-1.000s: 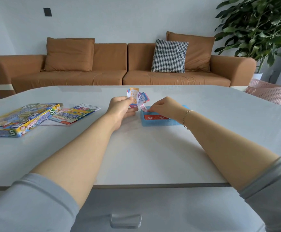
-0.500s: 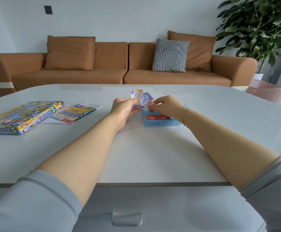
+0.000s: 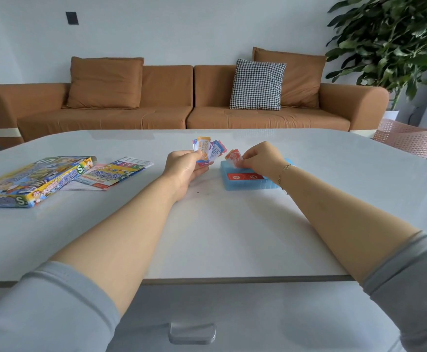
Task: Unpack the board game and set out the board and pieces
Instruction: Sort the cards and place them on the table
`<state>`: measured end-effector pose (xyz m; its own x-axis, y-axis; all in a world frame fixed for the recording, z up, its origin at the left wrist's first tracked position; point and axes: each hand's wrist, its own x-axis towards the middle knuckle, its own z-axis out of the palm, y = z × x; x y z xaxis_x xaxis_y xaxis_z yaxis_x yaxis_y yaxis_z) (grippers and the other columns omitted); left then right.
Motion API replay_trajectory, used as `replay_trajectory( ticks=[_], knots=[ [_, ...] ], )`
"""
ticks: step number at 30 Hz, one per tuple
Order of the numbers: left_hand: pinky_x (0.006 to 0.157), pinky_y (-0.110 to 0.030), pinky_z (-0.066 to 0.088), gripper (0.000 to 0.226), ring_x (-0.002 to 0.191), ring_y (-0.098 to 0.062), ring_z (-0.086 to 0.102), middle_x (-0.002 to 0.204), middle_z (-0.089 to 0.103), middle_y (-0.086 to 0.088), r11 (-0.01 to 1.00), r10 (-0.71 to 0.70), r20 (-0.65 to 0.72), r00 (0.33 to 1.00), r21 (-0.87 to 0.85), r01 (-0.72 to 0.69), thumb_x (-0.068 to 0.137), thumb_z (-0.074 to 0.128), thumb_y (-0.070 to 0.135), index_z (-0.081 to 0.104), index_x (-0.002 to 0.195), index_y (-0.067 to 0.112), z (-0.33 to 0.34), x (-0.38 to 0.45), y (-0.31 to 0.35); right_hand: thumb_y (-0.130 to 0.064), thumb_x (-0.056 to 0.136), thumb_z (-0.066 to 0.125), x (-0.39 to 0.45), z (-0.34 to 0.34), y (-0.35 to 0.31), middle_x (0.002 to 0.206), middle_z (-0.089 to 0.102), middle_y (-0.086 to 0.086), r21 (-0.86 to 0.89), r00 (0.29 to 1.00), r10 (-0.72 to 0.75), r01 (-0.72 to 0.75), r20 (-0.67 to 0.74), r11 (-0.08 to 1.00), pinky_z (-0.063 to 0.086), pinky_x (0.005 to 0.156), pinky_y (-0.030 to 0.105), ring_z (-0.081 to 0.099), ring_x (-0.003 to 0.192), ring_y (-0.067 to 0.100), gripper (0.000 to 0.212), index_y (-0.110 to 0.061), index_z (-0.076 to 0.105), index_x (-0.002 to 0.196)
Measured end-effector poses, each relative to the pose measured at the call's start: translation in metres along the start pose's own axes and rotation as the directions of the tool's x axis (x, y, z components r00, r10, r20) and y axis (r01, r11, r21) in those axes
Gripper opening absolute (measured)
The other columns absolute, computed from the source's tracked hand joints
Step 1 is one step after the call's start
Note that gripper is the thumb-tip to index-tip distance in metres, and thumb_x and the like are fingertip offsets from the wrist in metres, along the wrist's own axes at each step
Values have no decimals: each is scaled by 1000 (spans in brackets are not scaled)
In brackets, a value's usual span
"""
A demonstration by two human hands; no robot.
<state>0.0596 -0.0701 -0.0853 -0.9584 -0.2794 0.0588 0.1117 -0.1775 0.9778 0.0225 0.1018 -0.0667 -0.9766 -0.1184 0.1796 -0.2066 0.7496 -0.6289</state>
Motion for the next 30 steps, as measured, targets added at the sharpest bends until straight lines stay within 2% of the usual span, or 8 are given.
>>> replay_trajectory(
  ticks=[4, 8, 13, 16, 18, 23, 28, 30],
  knots=[
    [85, -31, 54, 15, 76, -19, 66, 96, 66, -17, 995, 50, 26, 998, 84, -52, 95, 49, 3, 62, 98, -1, -1, 0, -1, -30, 90, 60, 5, -8, 13, 99, 67, 6, -40, 997, 24, -27, -71, 999, 39, 57, 21, 57, 81, 18, 25, -13, 71, 105],
    [86, -33, 52, 18, 75, -18, 64, 91, 69, -16, 905, 194, 95, 976, 366, -215, 92, 53, 9, 69, 83, 7, -5, -3, -1, -33, 90, 50, 0, -14, 14, 81, 69, 10, -165, 936, -154, 106, -315, 981, 42, 69, 34, 59, 81, 30, 34, -12, 73, 76],
    [75, -31, 41, 23, 79, -22, 56, 89, 62, -15, 532, 414, 406, 815, 618, -578, 89, 57, 14, 66, 75, -3, -13, -17, 6, -22, 89, 58, -17, -11, 7, 71, 69, 5, -48, 919, -274, 272, -283, 961, 42, 61, 29, 51, 61, 17, 23, -14, 72, 73],
    [79, -29, 43, 19, 84, -21, 60, 93, 61, -3, 199, 426, 641, 639, 622, -757, 90, 59, 11, 68, 76, 3, -25, -25, 6, -18, 88, 63, -31, -15, 10, 70, 66, 0, 32, 933, -319, 328, -166, 944, 44, 63, 25, 51, 60, 12, 14, -12, 73, 80],
    [80, -33, 45, 16, 85, -21, 60, 97, 62, -2, 109, 391, 701, 596, 608, -786, 91, 59, 13, 70, 82, 5, -35, -28, 4, -17, 88, 65, -42, -18, 8, 74, 66, -1, -12, 920, -379, 379, -97, 925, 44, 66, 24, 55, 67, 14, 11, -10, 73, 86],
    [78, -30, 44, 16, 85, -21, 60, 100, 62, -3, 72, 392, 711, 584, 609, -790, 92, 58, 13, 70, 90, 4, -40, -31, 2, -21, 90, 61, -60, -16, 3, 83, 68, 3, -152, 896, -443, 442, 30, 884, 38, 50, 12, 49, 53, 10, 16, -10, 72, 90],
    [78, -31, 45, 13, 84, -19, 60, 96, 62, -3, 86, 434, 709, 556, 582, -809, 90, 59, 11, 70, 88, 5, -35, -32, 1, -13, 92, 56, -47, -12, 5, 89, 62, 4, -199, 877, -463, 434, -131, 879, 34, 64, 22, 48, 71, 13, 19, -9, 72, 100],
    [77, -30, 45, 11, 84, -20, 60, 95, 63, -2, 106, 436, 702, 564, 582, -806, 88, 60, 8, 70, 87, 5, -33, -31, 1, -17, 93, 56, -44, -11, 3, 92, 63, 6, -211, 879, -471, 448, -73, 869, 34, 68, 24, 48, 77, 14, 20, -10, 72, 101]
  ],
)
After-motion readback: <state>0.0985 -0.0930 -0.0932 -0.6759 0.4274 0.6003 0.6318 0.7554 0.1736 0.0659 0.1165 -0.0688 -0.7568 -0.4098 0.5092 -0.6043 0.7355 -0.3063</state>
